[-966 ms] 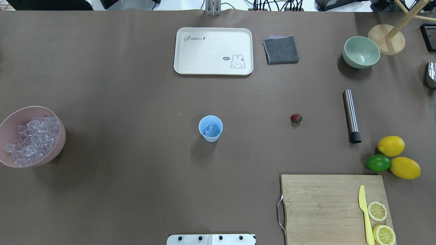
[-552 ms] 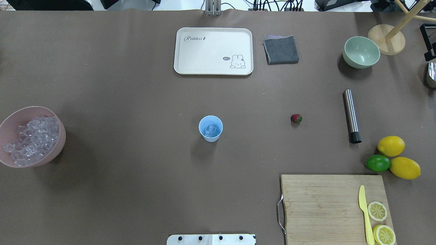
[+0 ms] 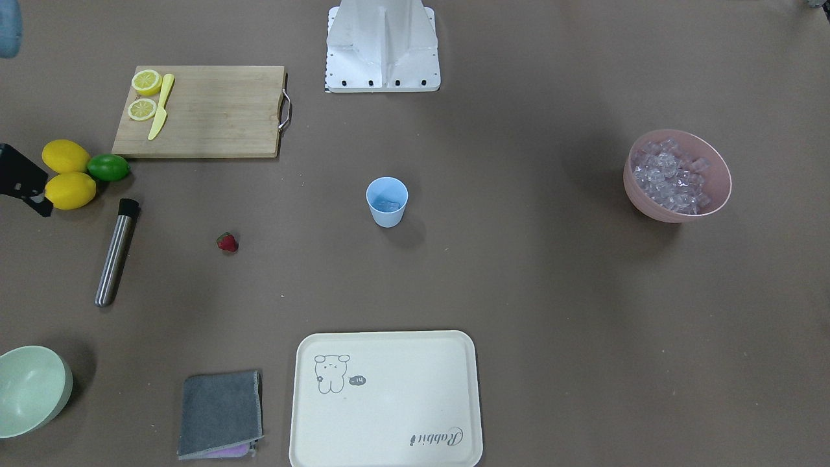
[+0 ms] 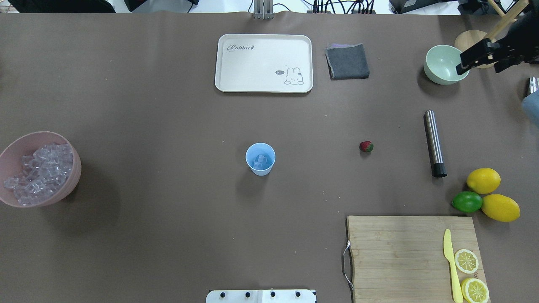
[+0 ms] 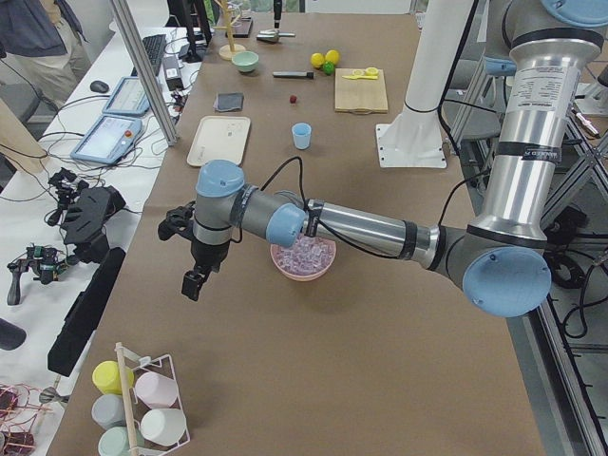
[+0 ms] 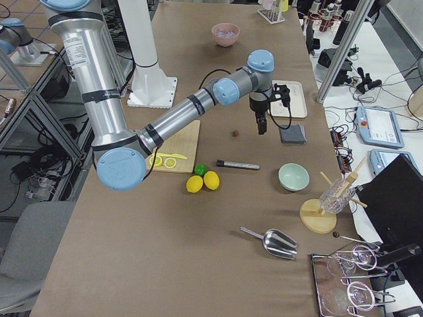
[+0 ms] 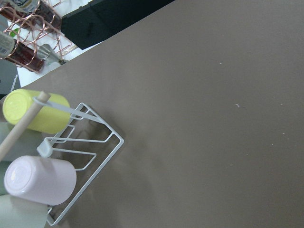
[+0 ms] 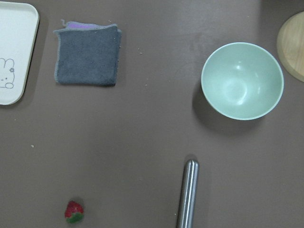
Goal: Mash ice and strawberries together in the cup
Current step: 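Reach the right gripper down toward the red strawberry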
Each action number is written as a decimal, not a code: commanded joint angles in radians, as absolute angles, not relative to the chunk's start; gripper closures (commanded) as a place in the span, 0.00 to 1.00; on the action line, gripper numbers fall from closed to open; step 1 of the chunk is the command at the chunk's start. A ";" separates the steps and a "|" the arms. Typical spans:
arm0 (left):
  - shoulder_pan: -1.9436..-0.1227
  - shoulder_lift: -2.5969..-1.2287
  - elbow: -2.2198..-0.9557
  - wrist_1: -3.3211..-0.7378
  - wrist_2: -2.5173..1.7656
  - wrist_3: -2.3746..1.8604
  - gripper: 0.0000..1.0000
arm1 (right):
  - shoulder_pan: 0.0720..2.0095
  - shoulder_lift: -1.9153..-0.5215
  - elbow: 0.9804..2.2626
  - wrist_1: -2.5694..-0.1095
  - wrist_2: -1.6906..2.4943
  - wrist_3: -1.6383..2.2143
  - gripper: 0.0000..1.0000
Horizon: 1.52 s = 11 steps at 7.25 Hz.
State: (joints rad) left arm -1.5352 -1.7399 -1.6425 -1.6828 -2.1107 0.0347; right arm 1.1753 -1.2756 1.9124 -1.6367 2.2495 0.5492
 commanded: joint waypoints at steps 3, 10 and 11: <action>-1.583 -1.789 -1.660 -1.537 -2.118 0.038 0.03 | 0.979 -1.178 1.855 -1.637 2.136 0.597 0.00; -1.601 -1.784 -1.677 -1.571 -2.117 0.040 0.03 | 0.763 -1.183 1.720 -1.509 2.063 0.652 0.00; -1.601 -1.781 -1.672 -1.575 -2.117 0.040 0.03 | 0.749 -1.183 1.635 -1.370 2.060 0.710 0.00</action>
State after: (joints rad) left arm -1.5987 -1.7869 -1.6735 -1.5628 -2.1169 0.0398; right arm 0.7687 -1.1784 1.7249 -1.5125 2.0690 0.6637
